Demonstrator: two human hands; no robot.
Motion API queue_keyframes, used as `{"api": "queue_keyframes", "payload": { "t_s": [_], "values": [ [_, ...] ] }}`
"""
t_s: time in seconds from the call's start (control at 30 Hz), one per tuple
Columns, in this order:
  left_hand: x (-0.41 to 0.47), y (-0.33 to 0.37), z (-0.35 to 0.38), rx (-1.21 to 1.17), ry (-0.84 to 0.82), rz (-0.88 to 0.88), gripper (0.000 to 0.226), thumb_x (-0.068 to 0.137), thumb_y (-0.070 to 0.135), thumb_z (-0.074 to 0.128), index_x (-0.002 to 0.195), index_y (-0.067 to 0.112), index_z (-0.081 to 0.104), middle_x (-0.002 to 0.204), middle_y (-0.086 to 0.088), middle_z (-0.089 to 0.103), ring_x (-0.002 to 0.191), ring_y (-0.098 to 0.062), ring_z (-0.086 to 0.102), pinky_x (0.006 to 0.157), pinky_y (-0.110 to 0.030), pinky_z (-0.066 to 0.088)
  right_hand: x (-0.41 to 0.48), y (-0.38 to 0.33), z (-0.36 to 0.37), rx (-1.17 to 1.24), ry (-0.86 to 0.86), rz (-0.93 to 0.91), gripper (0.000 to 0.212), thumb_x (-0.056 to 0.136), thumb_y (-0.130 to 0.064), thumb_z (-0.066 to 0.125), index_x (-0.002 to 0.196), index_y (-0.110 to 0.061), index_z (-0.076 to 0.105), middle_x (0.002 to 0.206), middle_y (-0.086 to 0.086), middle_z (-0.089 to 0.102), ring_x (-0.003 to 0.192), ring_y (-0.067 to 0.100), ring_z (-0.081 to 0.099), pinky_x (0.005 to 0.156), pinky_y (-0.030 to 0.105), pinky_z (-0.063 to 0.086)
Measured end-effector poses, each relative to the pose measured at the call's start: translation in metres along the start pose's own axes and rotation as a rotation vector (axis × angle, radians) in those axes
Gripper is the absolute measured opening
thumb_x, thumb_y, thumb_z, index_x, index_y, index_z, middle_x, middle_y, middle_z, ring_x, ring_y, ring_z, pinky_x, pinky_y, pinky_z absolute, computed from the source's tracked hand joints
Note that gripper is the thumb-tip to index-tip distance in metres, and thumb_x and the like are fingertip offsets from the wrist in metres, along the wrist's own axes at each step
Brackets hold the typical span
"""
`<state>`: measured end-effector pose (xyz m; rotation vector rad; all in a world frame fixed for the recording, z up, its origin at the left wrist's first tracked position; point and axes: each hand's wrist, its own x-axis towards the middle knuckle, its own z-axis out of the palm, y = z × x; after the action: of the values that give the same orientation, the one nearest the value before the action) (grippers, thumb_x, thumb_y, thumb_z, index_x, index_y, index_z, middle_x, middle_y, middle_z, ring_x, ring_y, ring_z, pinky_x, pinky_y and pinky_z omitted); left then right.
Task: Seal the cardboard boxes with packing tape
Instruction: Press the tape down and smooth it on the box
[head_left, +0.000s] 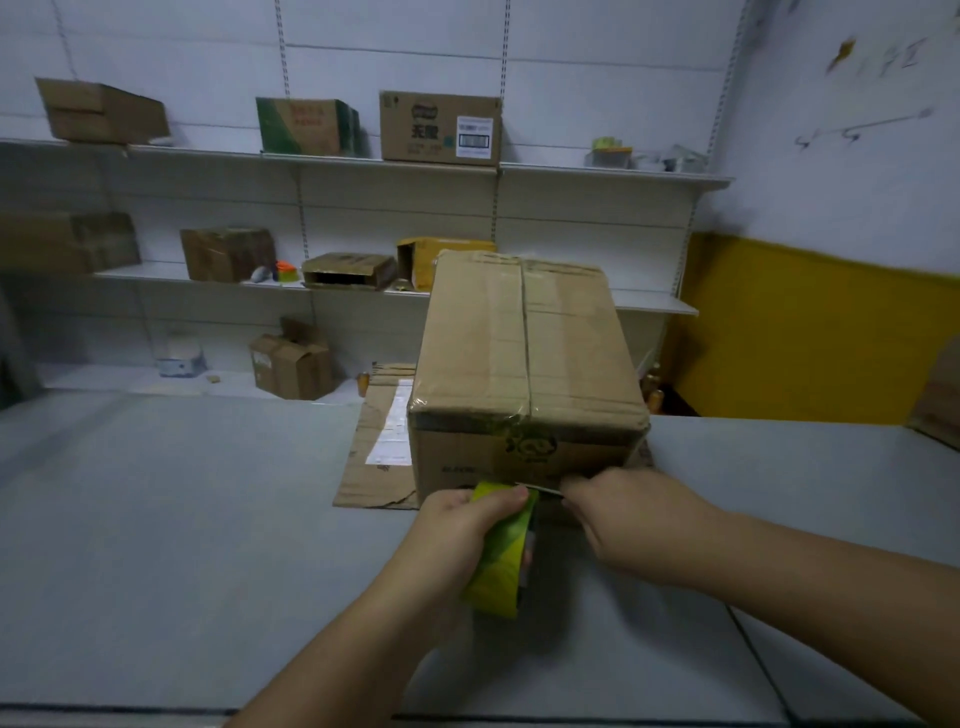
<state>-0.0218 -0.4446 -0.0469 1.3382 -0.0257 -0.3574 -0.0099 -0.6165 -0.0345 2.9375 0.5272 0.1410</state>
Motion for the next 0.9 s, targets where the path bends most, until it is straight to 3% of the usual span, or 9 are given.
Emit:
{"api": "queue_keyframes", "payload": {
  "t_s": [0.1, 0.27, 0.37, 0.47, 0.57, 0.73, 0.9],
  "values": [
    [-0.004, 0.003, 0.000, 0.006, -0.003, -0.023, 0.016, 0.084, 0.018, 0.064, 0.081, 0.003, 0.064, 0.063, -0.012, 0.066, 0.051, -0.020, 0.062, 0.045, -0.021, 0.051, -0.003, 0.000, -0.004, 0.024, -0.011, 0.001, 0.011, 0.097, -0.024, 0.042, 0.104, -0.022, 0.051, 0.101, 0.005, 0.062, 0.086, 0.023, 0.059, 0.064, 0.027, 0.036],
    [-0.022, 0.021, -0.003, 0.015, -0.028, 0.016, 0.017, 0.072, 0.021, 0.069, 0.073, 0.006, 0.061, 0.050, -0.005, 0.064, 0.041, -0.013, 0.060, 0.044, -0.019, 0.049, 0.000, 0.011, -0.032, 0.180, -0.008, 0.084, 0.022, 0.101, -0.033, 0.034, 0.085, -0.026, 0.045, 0.076, -0.005, 0.049, 0.075, 0.017, 0.052, 0.064, 0.031, 0.041],
    [-0.028, 0.025, -0.007, 0.049, -0.046, 0.029, 0.043, 0.056, 0.033, 0.070, 0.084, 0.002, 0.066, 0.062, -0.009, 0.067, 0.050, -0.016, 0.064, 0.051, -0.023, 0.051, -0.001, 0.018, -0.044, 0.367, -0.068, 0.055, 0.020, 0.101, -0.034, 0.037, 0.090, -0.027, 0.052, 0.080, -0.006, 0.056, 0.074, 0.009, 0.054, 0.063, 0.026, 0.043],
    [-0.033, 0.019, -0.006, 0.028, -0.031, -0.019, 0.029, 0.066, 0.029, 0.071, 0.079, 0.004, 0.065, 0.061, -0.008, 0.067, 0.050, -0.016, 0.064, 0.052, -0.023, 0.052, -0.007, 0.019, -0.050, 0.536, -0.115, 0.002, 0.019, 0.100, -0.030, 0.042, 0.087, -0.029, 0.056, 0.069, -0.006, 0.061, 0.057, -0.002, 0.053, 0.053, 0.013, 0.039],
    [-0.033, 0.011, -0.002, 0.019, -0.027, -0.025, 0.020, 0.078, 0.024, 0.068, 0.075, 0.005, 0.064, 0.056, -0.008, 0.065, 0.047, -0.015, 0.062, 0.050, -0.021, 0.051, -0.009, 0.019, -0.052, 0.565, -0.101, -0.062, 0.025, 0.099, -0.029, 0.045, 0.078, -0.033, 0.059, 0.066, -0.008, 0.059, 0.057, -0.001, 0.050, 0.058, 0.017, 0.040],
    [-0.034, 0.008, 0.005, -0.021, -0.012, 0.003, 0.023, 0.084, 0.021, 0.064, 0.065, 0.008, 0.061, 0.049, -0.005, 0.061, 0.041, -0.013, 0.059, 0.042, -0.016, 0.046, -0.011, 0.017, -0.054, 0.611, -0.172, -0.097, 0.017, 0.098, -0.021, 0.048, 0.096, -0.022, 0.065, 0.072, -0.011, 0.055, 0.063, -0.002, 0.048, 0.061, 0.016, 0.038],
    [-0.035, 0.009, 0.005, -0.043, -0.019, 0.009, 0.020, 0.084, 0.021, 0.064, 0.071, 0.006, 0.061, 0.050, -0.006, 0.061, 0.042, -0.013, 0.059, 0.041, -0.017, 0.045, -0.014, 0.014, -0.052, 0.443, -0.145, -0.161, 0.029, 0.099, -0.022, 0.043, 0.071, -0.026, 0.052, 0.066, -0.007, 0.052, 0.061, 0.002, 0.048, 0.060, 0.016, 0.035]
  ]
}}
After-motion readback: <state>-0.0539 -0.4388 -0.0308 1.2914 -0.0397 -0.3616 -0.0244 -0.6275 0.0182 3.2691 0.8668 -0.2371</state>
